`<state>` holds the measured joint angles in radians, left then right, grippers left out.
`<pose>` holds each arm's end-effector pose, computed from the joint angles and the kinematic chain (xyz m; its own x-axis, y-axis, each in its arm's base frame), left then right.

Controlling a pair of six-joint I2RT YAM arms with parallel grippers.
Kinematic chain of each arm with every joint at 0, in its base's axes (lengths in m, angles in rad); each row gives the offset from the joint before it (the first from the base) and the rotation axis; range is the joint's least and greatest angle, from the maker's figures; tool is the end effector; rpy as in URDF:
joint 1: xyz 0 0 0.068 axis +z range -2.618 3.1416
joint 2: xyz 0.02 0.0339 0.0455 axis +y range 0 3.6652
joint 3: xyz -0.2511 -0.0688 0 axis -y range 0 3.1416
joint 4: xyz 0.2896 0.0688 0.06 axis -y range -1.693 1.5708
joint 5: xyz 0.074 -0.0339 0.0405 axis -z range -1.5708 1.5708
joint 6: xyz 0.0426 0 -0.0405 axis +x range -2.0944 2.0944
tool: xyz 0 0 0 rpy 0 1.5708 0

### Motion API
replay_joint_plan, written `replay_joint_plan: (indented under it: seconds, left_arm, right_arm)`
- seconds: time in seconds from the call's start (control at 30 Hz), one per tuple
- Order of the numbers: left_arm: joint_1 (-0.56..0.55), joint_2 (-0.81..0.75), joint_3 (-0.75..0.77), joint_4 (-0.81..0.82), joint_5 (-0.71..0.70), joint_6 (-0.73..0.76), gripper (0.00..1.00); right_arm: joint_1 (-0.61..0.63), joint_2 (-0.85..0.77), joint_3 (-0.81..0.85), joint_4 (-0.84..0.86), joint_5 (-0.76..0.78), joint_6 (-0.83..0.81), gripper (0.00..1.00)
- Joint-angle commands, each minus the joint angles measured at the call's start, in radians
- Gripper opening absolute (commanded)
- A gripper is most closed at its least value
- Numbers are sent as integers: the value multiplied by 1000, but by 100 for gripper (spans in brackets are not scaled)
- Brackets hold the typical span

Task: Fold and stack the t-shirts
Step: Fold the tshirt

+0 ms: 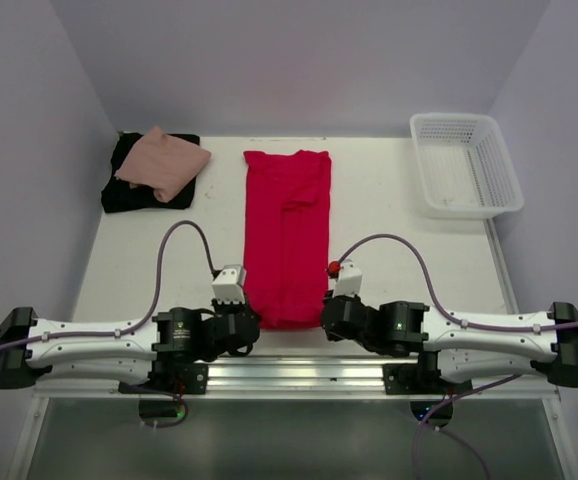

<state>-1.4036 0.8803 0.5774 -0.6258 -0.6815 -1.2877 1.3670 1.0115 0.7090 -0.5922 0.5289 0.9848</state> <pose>0.0628 -0.2110 0.1922 -0.7123 -0.2607 -0.6517 0.0684 0.8983 -0.4341 0.0717 0.2409 0.2109 -0.7385 -0.0192 -0.6740 -0.3007 0.9041 0.3037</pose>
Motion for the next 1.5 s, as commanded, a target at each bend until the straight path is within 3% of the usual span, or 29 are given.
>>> replay_joint_plan:
  seconds: [0.0, 0.23, 0.43, 0.7, 0.97, 1.47]
  left_arm:
    - [-5, 29, 45, 47, -138, 80, 0]
    - [60, 39, 65, 181, -181, 295, 0]
    - [218, 49, 84, 340, -101, 543, 0]
    - [432, 143, 85, 515, 69, 744, 0]
    - [593, 258, 91, 609, 227, 831, 0]
    - [735, 433, 64, 819, 347, 858, 0]
  right_arm:
    - [3, 36, 53, -18, 106, -41, 0]
    - [-38, 117, 128, -20, 166, -122, 0]
    - [-201, 188, 179, 34, 114, -268, 0]
    - [-362, 311, 244, 126, 42, -423, 0]
    - [-422, 424, 300, 176, 10, -475, 0]
    - [-486, 533, 388, 218, 40, -548, 0]
